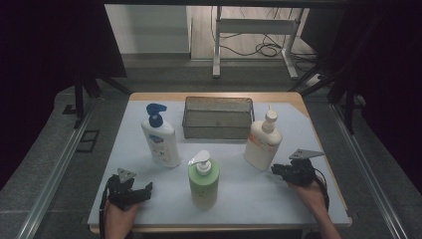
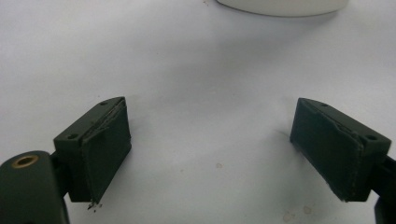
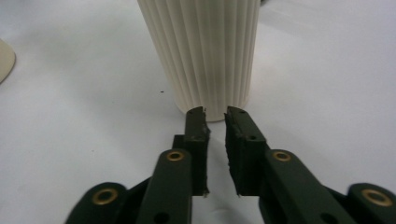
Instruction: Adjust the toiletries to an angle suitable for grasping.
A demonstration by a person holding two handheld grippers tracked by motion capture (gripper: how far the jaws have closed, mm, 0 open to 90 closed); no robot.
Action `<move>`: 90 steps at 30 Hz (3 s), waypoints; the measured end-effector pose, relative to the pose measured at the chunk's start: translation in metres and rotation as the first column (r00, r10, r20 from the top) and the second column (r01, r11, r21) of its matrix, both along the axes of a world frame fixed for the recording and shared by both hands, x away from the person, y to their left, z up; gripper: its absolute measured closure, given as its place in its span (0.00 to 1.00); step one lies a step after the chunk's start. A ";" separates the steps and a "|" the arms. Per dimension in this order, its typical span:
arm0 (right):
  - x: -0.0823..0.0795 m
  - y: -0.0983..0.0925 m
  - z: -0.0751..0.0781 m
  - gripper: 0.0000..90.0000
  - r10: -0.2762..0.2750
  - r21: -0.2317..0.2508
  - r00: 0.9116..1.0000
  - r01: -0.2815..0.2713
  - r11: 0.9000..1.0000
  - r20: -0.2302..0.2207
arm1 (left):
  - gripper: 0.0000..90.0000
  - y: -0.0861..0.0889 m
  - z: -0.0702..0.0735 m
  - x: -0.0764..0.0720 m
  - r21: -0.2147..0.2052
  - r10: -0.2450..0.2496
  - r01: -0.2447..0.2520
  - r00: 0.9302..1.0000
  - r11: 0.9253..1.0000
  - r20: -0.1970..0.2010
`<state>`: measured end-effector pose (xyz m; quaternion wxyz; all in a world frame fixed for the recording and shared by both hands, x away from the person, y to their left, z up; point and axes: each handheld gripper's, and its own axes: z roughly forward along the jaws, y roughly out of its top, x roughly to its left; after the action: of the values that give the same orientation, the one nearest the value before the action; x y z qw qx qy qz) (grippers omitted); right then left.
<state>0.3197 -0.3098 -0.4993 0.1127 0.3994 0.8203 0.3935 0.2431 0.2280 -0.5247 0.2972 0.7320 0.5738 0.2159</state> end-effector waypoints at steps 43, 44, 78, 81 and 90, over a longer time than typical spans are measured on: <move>-0.002 0.009 0.049 0.23 0.003 -0.014 0.996 -0.002 1.000 0.093 | 0.13 0.000 0.000 0.000 0.002 -0.002 0.002 1.000 1.000 0.000; -0.001 0.010 0.050 0.22 0.000 -0.016 0.996 0.002 1.000 0.093 | 0.13 0.000 0.000 0.000 0.002 -0.002 0.002 1.000 1.000 0.000; 0.031 0.041 0.081 0.16 0.010 0.028 0.991 -0.014 1.000 0.133 | 0.13 0.000 0.000 0.000 0.002 -0.002 0.002 1.000 1.000 -0.001; 0.034 0.044 0.081 0.17 0.008 0.024 0.991 -0.012 1.000 0.135 | 0.13 0.000 0.000 0.000 0.002 -0.002 0.002 1.000 1.000 -0.001; 0.039 0.049 0.081 0.22 0.004 0.011 0.990 -0.005 1.000 0.140 | 0.13 0.000 0.000 0.000 0.002 -0.002 0.002 1.000 1.000 -0.001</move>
<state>0.3589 -0.2610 -0.4183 0.1668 0.3695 0.8092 0.4252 0.2431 0.2282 -0.5246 0.2964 0.7331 0.5729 0.2157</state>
